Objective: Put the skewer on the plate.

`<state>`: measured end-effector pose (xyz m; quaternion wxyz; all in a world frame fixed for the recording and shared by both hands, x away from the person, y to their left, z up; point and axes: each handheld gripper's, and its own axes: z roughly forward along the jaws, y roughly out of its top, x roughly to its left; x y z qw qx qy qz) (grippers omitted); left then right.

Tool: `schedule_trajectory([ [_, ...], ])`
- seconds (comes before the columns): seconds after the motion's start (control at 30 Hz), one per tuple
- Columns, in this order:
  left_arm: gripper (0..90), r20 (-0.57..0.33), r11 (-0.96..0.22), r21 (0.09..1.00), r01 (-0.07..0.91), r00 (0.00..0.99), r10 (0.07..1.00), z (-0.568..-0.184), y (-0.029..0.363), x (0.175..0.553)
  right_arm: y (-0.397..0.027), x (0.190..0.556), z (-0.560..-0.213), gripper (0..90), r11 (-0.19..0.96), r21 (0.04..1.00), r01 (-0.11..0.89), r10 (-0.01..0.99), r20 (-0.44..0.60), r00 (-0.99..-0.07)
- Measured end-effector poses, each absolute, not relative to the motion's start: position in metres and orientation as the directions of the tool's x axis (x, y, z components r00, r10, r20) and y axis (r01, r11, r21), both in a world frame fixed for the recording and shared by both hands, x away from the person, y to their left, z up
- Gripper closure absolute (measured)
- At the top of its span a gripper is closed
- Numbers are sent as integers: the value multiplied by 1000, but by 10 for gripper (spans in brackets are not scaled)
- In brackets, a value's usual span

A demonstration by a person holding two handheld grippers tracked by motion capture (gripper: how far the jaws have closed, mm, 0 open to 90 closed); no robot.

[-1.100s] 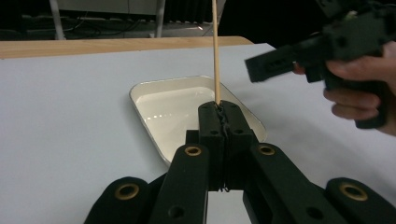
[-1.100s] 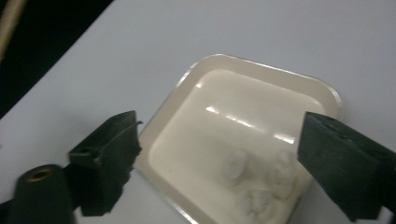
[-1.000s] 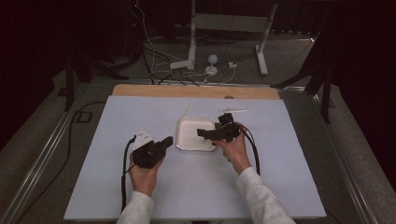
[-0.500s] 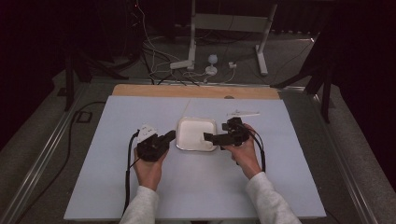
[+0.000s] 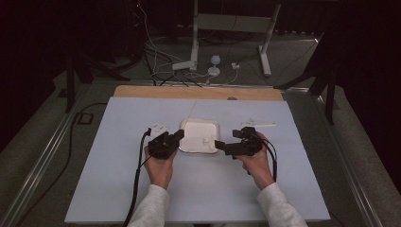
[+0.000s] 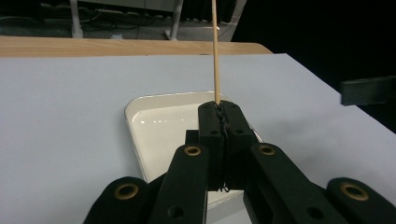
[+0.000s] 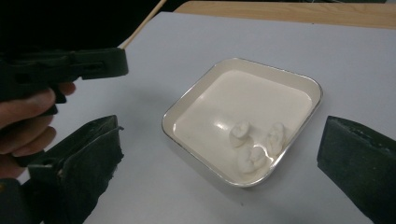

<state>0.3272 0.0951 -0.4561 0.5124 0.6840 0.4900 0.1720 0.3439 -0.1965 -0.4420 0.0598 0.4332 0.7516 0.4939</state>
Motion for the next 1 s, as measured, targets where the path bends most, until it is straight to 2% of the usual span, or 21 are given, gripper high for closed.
schedule_trajectory([
  [0.17, 898, -256, -4, 865, 503, 447, 857, -459, 88, 330, -202, 333, -440, 0, 172, 812, 558, 713, 289, -639],
  [0.77, 898, -236, -29, 822, 569, 386, 892, -481, 71, 346, -253, 303, -438, 0, 131, 841, 525, 751, 262, -607],
  [1.0, 895, -233, -45, 792, 609, 370, 899, -494, 61, 352, -266, 301, -437, 0, 93, 846, 525, 756, 283, -590],
])
